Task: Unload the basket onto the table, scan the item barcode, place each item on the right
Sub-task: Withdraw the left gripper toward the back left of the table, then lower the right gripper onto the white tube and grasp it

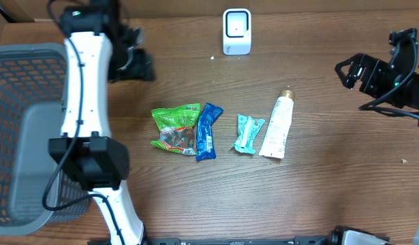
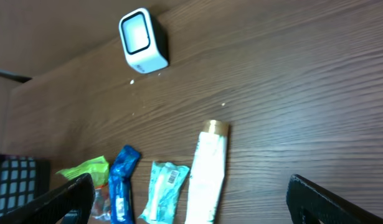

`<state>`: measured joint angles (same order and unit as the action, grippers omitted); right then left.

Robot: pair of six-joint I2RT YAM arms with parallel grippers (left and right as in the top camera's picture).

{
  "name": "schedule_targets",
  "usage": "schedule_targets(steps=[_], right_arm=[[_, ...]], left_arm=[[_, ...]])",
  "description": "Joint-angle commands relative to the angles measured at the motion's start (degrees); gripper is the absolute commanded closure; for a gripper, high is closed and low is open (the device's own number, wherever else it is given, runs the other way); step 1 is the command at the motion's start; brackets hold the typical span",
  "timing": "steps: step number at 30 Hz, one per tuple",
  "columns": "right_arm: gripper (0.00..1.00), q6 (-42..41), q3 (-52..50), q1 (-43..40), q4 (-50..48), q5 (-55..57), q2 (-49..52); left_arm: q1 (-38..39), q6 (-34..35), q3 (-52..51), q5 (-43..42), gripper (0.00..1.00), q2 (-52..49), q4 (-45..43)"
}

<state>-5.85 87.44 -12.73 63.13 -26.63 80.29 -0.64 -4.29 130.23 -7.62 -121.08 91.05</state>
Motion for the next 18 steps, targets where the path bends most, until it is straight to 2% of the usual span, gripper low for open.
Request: schedule_targets(steps=[1, 5, 11, 18], right_arm=[[0.01, -0.13, 0.66, 1.55, 1.60, -1.31, 2.43], [0.02, -0.11, 0.55, 3.13, 3.78, -1.33, 6.88], [0.04, 1.40, -2.69, 7.65, 4.70, -1.33, 14.58], [0.04, 3.32, -8.17, 12.70, 0.55, -1.14, 21.79]], left_arm=[[6.05, 8.15, 3.02, -8.83, 0.29, 1.95, -3.50], [10.49, 12.35, 2.99, -6.43, 0.29, 1.81, -4.63], [16.00, 17.66, 2.99, 3.96, 0.23, 1.81, -4.37], [16.52, 19.76, 2.99, 4.24, 0.10, 1.22, -4.76]])
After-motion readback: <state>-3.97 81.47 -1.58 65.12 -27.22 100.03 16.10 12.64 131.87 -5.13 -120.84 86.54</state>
